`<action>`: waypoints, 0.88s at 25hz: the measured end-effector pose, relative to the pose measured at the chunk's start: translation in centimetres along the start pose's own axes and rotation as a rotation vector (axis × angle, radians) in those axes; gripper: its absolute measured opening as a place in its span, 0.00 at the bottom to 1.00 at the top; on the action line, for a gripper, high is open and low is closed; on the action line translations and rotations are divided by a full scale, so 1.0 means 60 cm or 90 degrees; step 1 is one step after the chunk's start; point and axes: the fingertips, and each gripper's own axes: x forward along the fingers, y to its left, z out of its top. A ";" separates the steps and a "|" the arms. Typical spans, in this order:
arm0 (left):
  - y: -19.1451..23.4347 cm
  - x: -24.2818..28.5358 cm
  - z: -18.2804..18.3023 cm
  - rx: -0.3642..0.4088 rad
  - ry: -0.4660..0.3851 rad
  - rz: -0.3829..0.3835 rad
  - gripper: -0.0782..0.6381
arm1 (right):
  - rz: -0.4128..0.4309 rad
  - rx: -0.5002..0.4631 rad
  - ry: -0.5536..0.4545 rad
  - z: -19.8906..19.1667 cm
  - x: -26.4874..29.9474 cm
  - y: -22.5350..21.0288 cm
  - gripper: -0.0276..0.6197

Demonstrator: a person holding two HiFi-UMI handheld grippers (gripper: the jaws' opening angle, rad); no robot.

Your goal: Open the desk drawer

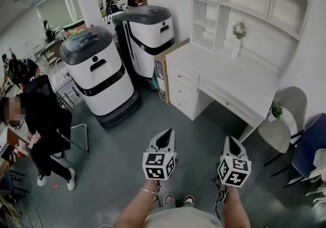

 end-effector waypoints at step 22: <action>0.021 -0.042 -0.026 -0.020 0.013 0.024 0.13 | 0.026 0.029 0.002 -0.021 -0.018 0.025 0.16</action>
